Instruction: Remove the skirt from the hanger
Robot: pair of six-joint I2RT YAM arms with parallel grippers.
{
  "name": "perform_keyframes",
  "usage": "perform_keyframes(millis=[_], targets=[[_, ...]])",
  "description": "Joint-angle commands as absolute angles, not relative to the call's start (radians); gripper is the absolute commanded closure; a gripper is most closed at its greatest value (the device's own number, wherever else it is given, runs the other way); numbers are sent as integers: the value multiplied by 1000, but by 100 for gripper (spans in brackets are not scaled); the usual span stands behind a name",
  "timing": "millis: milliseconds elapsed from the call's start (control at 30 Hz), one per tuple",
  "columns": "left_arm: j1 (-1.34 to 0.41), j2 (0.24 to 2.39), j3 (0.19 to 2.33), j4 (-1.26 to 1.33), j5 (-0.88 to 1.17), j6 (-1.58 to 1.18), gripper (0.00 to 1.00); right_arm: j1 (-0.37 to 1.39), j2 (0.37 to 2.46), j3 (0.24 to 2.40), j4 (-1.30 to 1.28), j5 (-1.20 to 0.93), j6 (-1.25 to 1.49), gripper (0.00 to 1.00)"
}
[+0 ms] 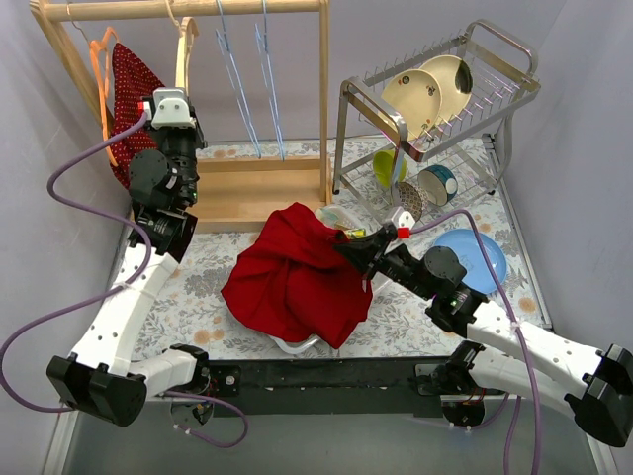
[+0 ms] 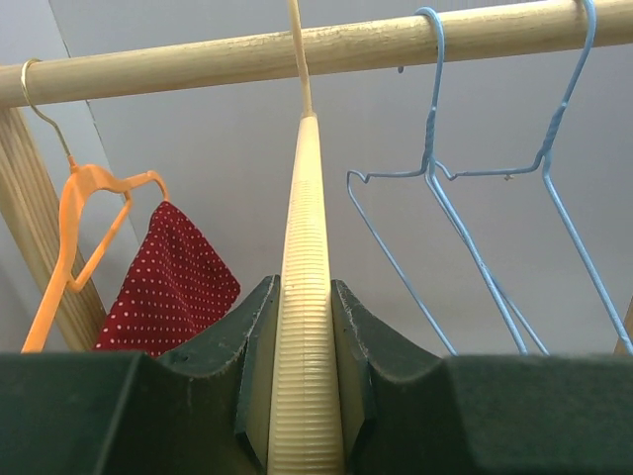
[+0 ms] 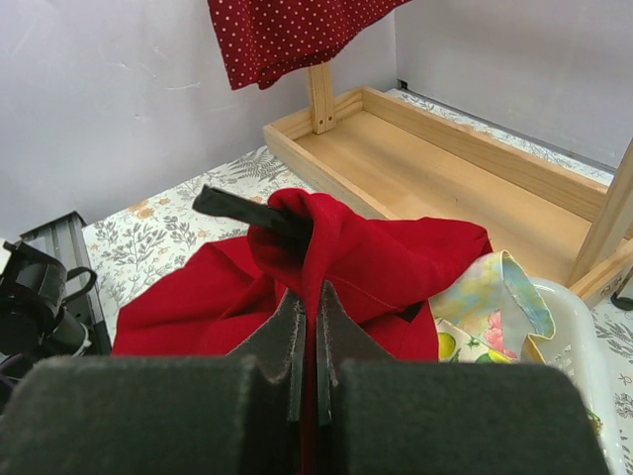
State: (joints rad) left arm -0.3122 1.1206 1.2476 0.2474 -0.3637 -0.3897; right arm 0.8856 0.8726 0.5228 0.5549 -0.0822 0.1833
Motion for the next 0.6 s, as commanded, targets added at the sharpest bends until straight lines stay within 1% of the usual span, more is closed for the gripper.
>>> perform_keyframes(millis=[0, 233, 300, 333, 367, 400, 433, 467, 500, 533, 567], targets=[[-305, 1150, 1253, 296, -330, -385, 100, 884, 845, 549, 555, -97, 175, 99], [-295, 1203, 1287, 238, -319, -405, 100, 884, 851, 564, 542, -101, 186, 99], [-296, 1192, 1284, 193, -311, -422, 100, 884, 853, 593, 511, -74, 198, 99], [-296, 1183, 1281, 180, -305, -439, 100, 884, 859, 615, 444, -57, 213, 99], [-296, 1175, 1276, 149, -290, -449, 95, 884, 864, 638, 401, -35, 222, 99], [-296, 1158, 1270, 132, -284, -459, 87, 884, 870, 665, 355, -5, 227, 99], [-296, 1152, 1269, 112, -275, -475, 62, 884, 891, 730, 250, 24, 229, 99], [-296, 1144, 1269, 62, -262, -486, 47, 884, 903, 756, 203, 41, 226, 99], [-296, 1137, 1269, 40, -256, -498, 38, 884, 917, 782, 155, 76, 221, 99], [-295, 1121, 1269, 17, -249, -521, 26, 884, 946, 816, 88, 95, 218, 99], [-296, 1109, 1267, -41, -230, -528, 22, 884, 956, 828, 59, 112, 218, 99]])
